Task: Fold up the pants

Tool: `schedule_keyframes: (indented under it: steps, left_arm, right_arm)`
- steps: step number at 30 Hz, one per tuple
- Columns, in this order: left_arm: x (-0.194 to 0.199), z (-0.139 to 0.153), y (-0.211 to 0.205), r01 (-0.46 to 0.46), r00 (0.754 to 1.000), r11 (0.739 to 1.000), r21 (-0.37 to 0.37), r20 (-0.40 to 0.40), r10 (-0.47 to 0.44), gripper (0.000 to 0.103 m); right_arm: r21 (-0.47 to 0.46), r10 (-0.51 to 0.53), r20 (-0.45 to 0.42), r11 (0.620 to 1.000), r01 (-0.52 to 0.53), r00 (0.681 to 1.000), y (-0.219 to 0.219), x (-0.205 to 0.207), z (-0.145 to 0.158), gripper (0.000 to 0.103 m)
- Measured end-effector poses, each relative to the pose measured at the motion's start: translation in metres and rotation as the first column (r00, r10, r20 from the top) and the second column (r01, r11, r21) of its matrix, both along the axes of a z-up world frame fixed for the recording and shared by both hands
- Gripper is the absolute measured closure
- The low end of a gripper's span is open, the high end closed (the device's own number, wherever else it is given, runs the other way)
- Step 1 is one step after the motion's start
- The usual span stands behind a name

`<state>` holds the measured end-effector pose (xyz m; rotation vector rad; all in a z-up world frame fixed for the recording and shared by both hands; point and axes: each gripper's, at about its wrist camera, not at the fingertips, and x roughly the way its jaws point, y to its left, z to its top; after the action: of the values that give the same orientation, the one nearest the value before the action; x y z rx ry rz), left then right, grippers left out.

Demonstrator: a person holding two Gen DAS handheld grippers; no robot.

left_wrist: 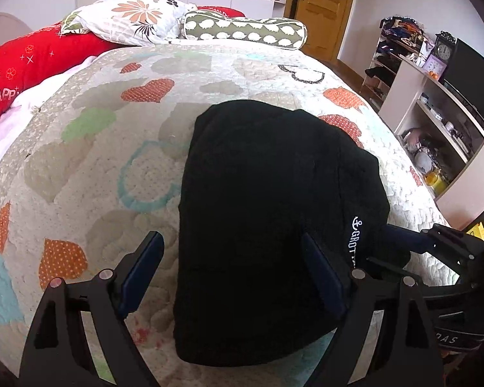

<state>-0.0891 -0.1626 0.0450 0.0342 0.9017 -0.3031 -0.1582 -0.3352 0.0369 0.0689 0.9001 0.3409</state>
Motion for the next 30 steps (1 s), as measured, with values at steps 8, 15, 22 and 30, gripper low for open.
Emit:
schedule_keyframes:
  steps: [8,15,22,30]
  left_arm:
    - [-0.002,0.007,0.005,-0.005,1.000,1.000,-0.020,0.004,0.006,0.016]
    - [0.000,0.022,0.025,-0.021,1.000,0.995,-0.096,0.018,0.023,0.016]
    - [0.021,0.013,0.051,-0.058,0.996,0.976,-0.210,-0.085,0.041,0.015]
    - [0.045,-0.009,0.053,-0.040,0.982,0.953,-0.300,-0.188,-0.017,0.013]
  right_arm:
    - [0.026,-0.010,0.000,1.000,0.010,1.000,-0.005,0.000,0.015,0.046]
    - [0.116,-0.110,-0.017,0.987,0.111,0.994,-0.029,0.013,0.019,0.033]
    - [0.224,-0.102,-0.089,0.967,0.120,0.991,-0.038,0.032,0.000,0.029]
    - [0.289,-0.049,-0.081,0.955,0.070,0.996,-0.036,0.044,-0.014,0.025]
